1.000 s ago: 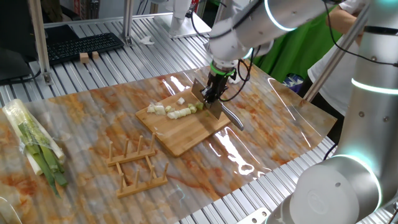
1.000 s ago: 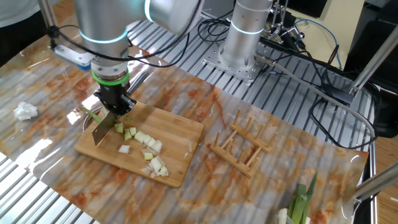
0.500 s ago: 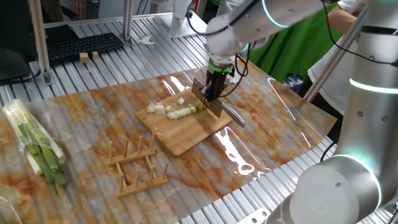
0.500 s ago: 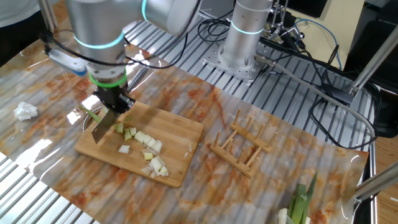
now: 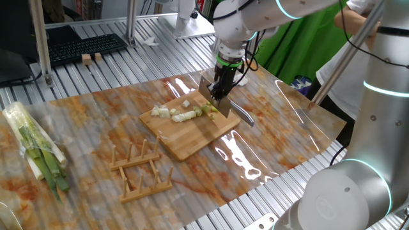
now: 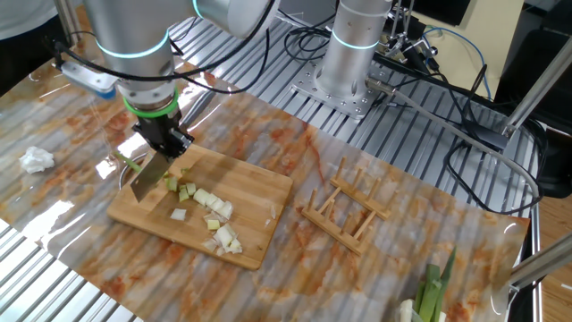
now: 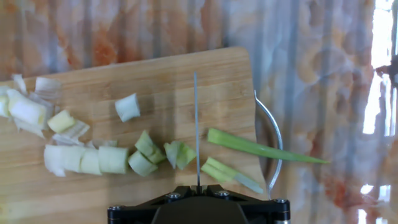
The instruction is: Chop the scallions
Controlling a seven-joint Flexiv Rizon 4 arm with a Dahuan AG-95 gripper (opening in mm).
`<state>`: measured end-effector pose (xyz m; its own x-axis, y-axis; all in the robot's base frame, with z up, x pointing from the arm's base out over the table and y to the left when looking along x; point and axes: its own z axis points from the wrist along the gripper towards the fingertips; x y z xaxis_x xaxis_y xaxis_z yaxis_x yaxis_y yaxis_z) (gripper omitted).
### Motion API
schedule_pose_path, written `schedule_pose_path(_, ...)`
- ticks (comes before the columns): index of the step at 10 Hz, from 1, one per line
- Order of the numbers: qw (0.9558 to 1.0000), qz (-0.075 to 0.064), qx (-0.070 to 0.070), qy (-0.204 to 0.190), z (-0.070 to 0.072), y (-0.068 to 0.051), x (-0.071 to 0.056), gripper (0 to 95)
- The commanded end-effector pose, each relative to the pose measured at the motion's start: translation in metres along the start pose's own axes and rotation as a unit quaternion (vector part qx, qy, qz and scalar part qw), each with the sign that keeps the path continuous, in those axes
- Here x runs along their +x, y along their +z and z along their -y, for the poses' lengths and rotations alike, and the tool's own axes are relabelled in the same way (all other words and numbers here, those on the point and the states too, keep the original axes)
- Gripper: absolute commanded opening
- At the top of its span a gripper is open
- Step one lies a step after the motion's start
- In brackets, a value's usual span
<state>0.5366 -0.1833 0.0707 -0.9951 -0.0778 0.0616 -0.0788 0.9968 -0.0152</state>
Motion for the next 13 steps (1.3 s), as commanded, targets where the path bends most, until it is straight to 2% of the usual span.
schedule_pose_path(1,0.9999,-0.001,0.002,-0.01,0.005,-0.006,0.002,0.0)
schedule_pose_path(3,0.9998,0.004,0.008,-0.019,0.011,-0.006,0.001,0.0)
schedule_pose_path(9,0.9996,0.004,0.005,-0.026,0.028,0.007,0.002,0.0)
schedule_pose_path(11,0.9997,0.005,0.0,-0.024,0.029,0.021,-0.004,0.0)
schedule_pose_path(12,0.9997,0.013,-0.004,-0.022,0.028,0.033,-0.009,0.0)
schedule_pose_path(13,0.9995,0.024,-0.004,-0.021,0.023,0.05,-0.017,0.0)
